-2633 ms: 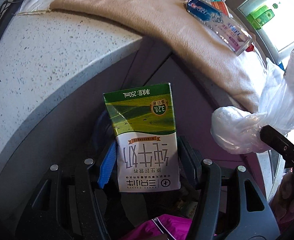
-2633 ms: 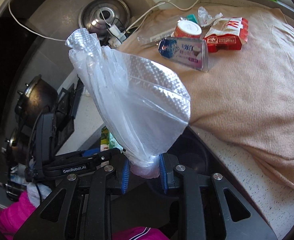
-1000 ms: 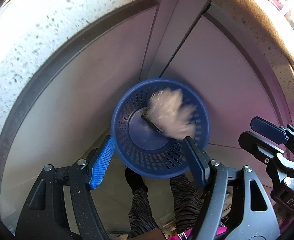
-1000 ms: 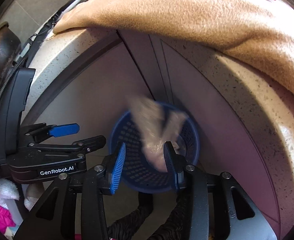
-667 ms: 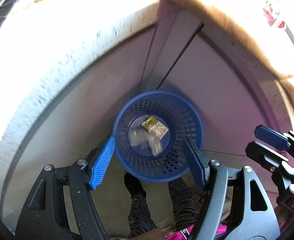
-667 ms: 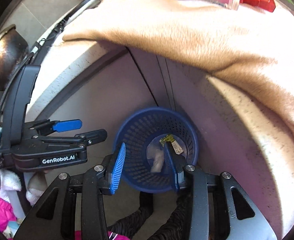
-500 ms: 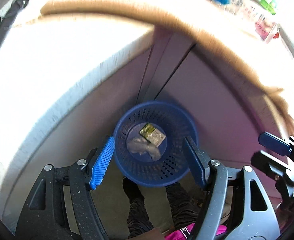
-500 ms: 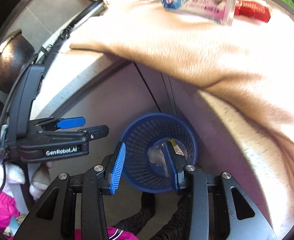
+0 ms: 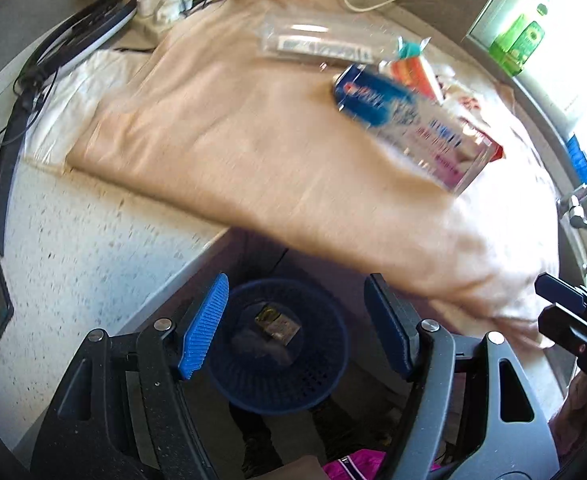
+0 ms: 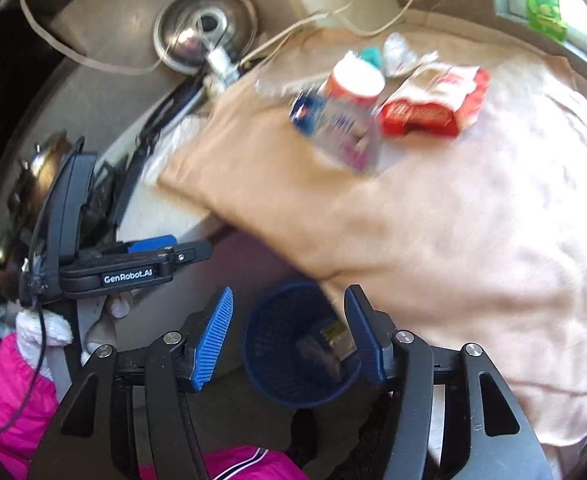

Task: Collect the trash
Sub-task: 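Move both tools back up over the towel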

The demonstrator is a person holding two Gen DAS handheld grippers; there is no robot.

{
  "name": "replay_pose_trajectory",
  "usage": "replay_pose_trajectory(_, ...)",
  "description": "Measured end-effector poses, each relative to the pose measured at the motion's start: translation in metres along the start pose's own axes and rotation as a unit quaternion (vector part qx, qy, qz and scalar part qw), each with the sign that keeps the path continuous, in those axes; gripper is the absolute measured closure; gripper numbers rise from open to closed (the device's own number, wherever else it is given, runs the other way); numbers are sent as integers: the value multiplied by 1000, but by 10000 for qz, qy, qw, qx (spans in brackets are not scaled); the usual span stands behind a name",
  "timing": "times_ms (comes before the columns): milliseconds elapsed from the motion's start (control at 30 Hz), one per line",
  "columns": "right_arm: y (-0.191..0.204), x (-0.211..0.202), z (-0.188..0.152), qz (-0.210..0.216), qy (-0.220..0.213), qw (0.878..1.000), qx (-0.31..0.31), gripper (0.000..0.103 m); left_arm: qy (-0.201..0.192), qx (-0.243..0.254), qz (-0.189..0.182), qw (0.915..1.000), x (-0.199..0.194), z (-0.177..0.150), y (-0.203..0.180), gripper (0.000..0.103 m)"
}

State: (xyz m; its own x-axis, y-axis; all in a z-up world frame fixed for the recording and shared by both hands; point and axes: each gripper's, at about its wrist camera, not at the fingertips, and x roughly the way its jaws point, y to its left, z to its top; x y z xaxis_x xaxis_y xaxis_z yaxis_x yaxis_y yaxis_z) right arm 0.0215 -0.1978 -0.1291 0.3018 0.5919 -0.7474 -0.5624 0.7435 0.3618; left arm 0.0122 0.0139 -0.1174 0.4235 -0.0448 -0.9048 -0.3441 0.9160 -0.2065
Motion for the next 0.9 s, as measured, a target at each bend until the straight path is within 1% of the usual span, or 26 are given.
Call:
replay_pose_trajectory(33,-5,-5,4,-12,-55,10000,45,44,-35,-9,-45,10000,-3,6,-5,27)
replay_pose_trajectory(167,-28,-19,26,-89,-269,9994,197,40,-199,12,-241,9995,6,20,-35,26)
replay_pose_trajectory(300,-53,-29,41,-175,-365,9986,344,39,-263,5,-349,9990,11,37,-56,26)
replay_pose_trajectory(433,-73,-28,59,-188,-430,9976,518,39,-276,-37,-418,9987,13,58,-74,26)
replay_pose_trajectory(633,-99,-23,81,-198,-454,9963,696,39,-221,-111,-475,9986,24,85,-100,26)
replay_pose_trajectory(800,-122,-14,96,-78,-388,9950,917,39,-95,-150,-392,9991,42,102,-113,26)
replay_pose_trajectory(900,-135,-7,103,-19,-349,9936,1077,39,-42,-167,-275,9995,52,110,-117,26)
